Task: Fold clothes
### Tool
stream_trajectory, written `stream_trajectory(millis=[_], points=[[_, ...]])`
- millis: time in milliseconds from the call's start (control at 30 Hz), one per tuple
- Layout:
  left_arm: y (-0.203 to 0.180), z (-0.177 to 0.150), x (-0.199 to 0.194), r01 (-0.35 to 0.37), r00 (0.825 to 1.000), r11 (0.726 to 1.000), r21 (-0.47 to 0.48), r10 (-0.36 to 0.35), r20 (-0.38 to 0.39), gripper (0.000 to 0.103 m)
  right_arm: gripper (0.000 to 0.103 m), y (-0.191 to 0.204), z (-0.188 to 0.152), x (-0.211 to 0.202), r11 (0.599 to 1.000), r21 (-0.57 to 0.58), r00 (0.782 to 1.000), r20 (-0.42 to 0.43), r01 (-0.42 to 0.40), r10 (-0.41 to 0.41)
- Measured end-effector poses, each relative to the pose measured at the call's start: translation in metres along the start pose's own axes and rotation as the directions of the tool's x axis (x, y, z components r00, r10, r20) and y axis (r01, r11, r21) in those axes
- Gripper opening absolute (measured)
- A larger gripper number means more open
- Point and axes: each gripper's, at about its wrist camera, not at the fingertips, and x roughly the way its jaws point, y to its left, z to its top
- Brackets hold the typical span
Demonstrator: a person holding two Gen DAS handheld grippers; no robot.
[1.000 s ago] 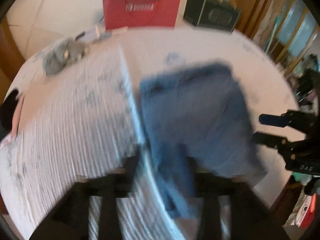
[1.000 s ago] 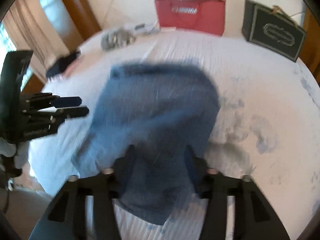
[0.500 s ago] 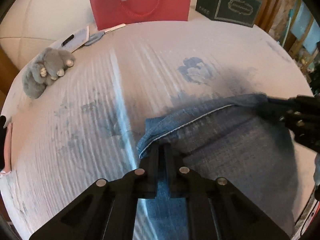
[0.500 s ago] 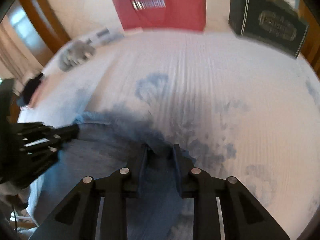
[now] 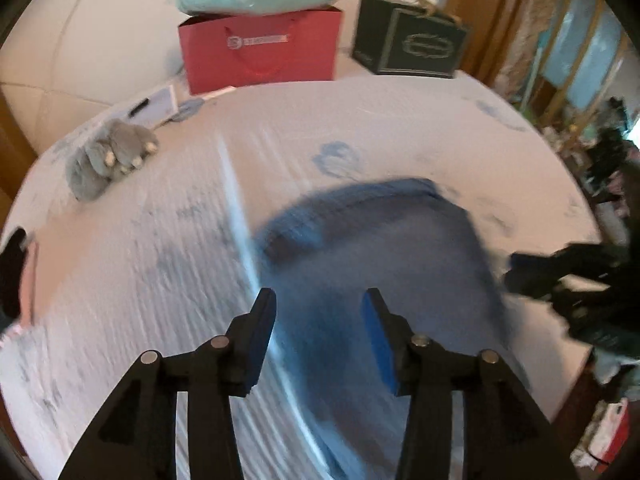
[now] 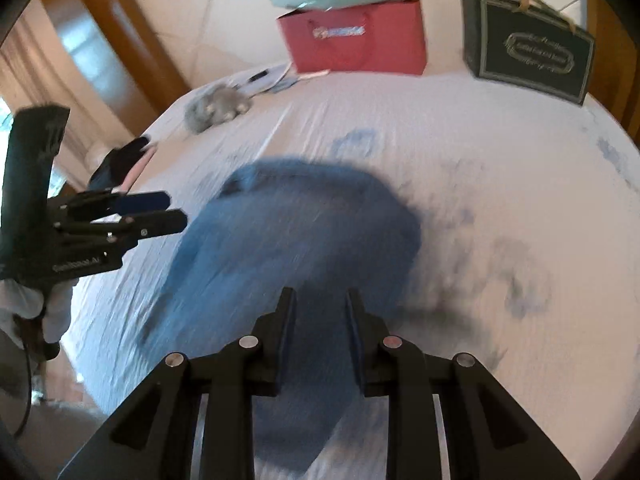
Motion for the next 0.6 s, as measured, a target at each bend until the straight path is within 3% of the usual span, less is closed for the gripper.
stream_trajectory(millis=[133, 267, 333, 433, 600], points=[[-0.015, -0.031, 0.008, 0.035, 0.998, 0.999, 0.020, -0.034, -0.062, 0.046, 0.025, 0.010, -0.022, 0.008, 1.000, 0.012, 0.999, -0.027, -0.022, 0.023], [-0.016, -0.060, 0.035, -0.021, 0.988, 0.999, 0.050, 0.028, -0.154, 0.043, 0.025, 0.006, -0.042, 0.017, 0.999, 0.046, 0.997, -0.073, -0.027, 0.030], [-0.013, -0.069, 0.041, -0.065, 0.986, 0.995, 0.077, 0.076, -0.145, 0.046, 0.025, 0.005, -0.057, 0.023, 0.999, 0.045, 0.992, -0.122, -0.023, 0.029], [-0.004, -0.072, 0.046, -0.077, 0.986, 0.995, 0.057, 0.084, -0.141, 0.061, 0.024, 0.005, -0.078, 0.033, 0.999, 0.042, 0.980, -0.196, -0.019, 0.027], [0.003, -0.067, 0.038, -0.058, 0.990, 0.998, 0.026, 0.061, -0.125, 0.062, 0.025, 0.001, -0.086, 0.013, 0.996, 0.083, 0.988, -0.153, -0.022, 0.034]])
